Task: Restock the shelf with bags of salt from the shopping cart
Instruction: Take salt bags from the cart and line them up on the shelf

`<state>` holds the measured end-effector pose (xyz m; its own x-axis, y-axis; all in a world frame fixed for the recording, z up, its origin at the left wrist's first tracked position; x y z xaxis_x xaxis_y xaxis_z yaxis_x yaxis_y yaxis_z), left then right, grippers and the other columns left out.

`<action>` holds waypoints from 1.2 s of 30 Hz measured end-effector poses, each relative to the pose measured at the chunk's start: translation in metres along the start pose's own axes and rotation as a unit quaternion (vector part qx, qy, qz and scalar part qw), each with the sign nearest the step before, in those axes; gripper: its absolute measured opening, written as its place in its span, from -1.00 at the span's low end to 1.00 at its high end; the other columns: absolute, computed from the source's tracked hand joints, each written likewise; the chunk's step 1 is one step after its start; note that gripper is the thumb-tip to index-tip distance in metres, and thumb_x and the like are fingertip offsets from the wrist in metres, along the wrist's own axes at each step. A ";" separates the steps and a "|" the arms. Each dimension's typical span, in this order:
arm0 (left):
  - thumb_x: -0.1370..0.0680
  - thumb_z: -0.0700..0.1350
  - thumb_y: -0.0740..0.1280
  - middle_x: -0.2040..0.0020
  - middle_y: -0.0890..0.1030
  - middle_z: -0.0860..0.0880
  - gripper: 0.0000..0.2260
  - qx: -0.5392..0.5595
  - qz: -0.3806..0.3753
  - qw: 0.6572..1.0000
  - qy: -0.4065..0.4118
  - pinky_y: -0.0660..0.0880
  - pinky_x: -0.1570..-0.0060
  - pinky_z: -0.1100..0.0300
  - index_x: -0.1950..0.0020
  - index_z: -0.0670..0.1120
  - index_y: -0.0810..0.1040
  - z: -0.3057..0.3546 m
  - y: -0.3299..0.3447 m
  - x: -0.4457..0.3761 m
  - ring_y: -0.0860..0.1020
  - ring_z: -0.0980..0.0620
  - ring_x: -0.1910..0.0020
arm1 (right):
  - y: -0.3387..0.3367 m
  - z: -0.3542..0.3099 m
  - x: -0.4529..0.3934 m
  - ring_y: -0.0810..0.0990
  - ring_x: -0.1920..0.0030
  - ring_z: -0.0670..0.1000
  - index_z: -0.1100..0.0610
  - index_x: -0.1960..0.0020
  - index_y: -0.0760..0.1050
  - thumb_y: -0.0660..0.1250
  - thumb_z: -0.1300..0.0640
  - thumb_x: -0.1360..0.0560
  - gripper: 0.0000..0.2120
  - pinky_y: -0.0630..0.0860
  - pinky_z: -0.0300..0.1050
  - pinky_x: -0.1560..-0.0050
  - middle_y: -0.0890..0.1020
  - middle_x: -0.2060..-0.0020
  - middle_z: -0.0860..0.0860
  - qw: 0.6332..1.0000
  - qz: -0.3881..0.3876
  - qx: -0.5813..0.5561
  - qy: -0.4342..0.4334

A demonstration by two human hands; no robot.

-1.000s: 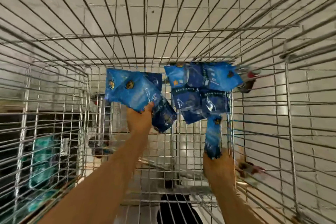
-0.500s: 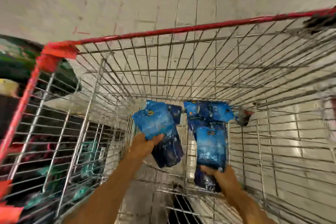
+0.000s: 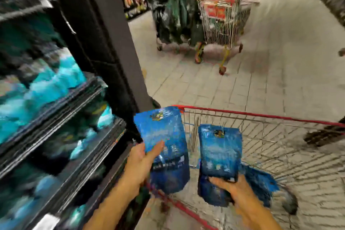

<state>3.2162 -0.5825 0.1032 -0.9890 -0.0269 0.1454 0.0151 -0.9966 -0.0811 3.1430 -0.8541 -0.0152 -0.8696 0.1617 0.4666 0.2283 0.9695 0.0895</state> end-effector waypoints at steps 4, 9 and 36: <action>-0.38 0.09 0.41 0.03 0.73 0.07 -0.77 -0.017 0.063 0.996 0.059 0.59 0.01 0.18 0.04 0.05 0.72 0.080 -0.093 0.068 0.68 0.07 0.01 | 0.101 -0.070 0.047 0.73 0.03 0.04 -0.05 0.03 0.71 0.70 0.05 0.01 -0.46 0.65 -0.11 0.15 0.74 0.05 0.06 0.990 -0.109 -0.038 -0.080; -0.38 0.13 0.49 0.02 0.73 -0.02 -0.68 -0.059 0.176 0.974 0.130 0.60 -0.05 -0.10 -0.01 -0.04 0.70 0.166 -0.208 0.151 0.69 -0.07 -0.01 | 0.213 -0.143 0.113 0.71 0.02 0.12 0.22 -0.10 0.63 0.56 0.17 -0.12 -0.46 0.66 0.03 0.00 0.72 0.00 0.14 0.959 -0.224 -0.077 -0.153; -0.53 -0.11 0.44 0.03 0.70 -0.07 -0.83 -0.099 0.537 0.801 0.247 0.59 0.00 0.02 -0.09 -0.12 0.59 0.356 -0.481 0.316 0.66 -0.02 0.06 | 0.628 -0.360 0.334 0.69 -0.02 0.07 0.18 -0.07 0.63 0.50 0.40 -0.36 -0.69 0.63 -0.04 -0.11 0.72 0.00 0.09 0.748 -0.570 0.056 -0.336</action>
<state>2.9488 -0.1389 0.5393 -0.3598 -0.7764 -0.5174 0.9202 -0.3870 -0.0593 3.1535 -0.2577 0.5132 -0.5031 -0.7618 -0.4081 -0.8346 0.5508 0.0007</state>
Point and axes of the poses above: each hand's wrist, its own x-axis away from the middle knuckle, its own y-axis out of the palm, z = x × y, the point moved 9 cm from there along -x, towards the middle knuckle
